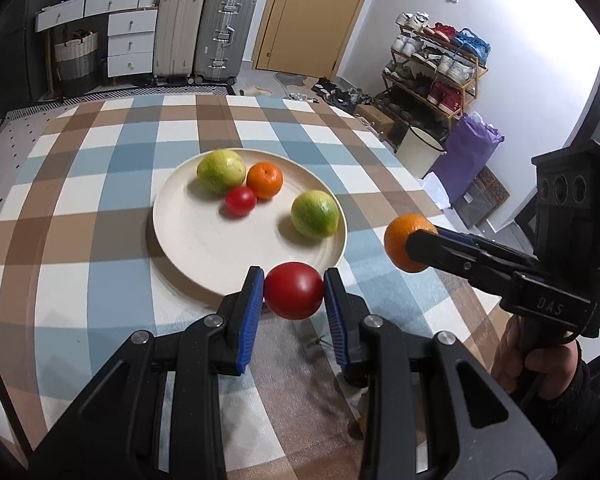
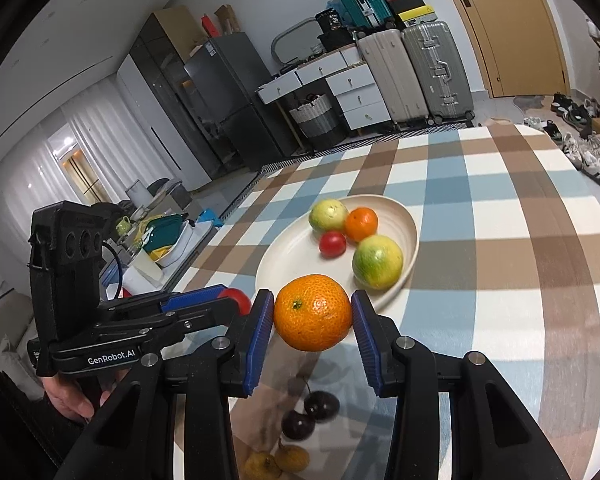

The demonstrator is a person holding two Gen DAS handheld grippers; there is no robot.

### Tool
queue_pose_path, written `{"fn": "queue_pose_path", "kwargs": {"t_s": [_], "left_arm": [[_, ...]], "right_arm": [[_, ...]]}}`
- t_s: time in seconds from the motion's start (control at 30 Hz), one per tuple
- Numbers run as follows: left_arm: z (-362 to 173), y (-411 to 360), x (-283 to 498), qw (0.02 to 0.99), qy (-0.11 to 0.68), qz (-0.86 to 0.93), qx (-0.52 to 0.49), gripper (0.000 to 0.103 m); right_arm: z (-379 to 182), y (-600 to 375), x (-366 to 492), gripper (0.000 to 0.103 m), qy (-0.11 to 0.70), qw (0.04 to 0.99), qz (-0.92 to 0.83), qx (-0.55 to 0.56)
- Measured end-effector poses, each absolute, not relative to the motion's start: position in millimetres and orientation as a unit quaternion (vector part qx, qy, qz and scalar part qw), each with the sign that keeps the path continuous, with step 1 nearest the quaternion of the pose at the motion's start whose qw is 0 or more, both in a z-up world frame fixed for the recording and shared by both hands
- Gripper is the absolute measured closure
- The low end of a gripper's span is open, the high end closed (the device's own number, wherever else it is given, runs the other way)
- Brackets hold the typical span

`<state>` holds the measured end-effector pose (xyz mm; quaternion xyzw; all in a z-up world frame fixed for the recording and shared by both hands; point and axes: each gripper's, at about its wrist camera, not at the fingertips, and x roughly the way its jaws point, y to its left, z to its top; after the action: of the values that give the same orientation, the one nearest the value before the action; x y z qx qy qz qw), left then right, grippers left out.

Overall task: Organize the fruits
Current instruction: 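Carry the orange and tomato over the cream plate and open both grippers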

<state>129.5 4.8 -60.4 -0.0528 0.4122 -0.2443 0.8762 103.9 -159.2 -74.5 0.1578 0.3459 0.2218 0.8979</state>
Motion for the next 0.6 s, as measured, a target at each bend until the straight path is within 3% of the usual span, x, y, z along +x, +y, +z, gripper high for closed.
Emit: {"fn": "queue_pose_path", "kwargs": {"t_s": [0.6], "left_arm": [[-30.8,22.9,211.3,0.882,0.415,-0.217,-0.059,0.075]], "right_arm": [[-22.0,-131.6,178.3,0.062,0.31,0.903,0.269,0.128]]}}
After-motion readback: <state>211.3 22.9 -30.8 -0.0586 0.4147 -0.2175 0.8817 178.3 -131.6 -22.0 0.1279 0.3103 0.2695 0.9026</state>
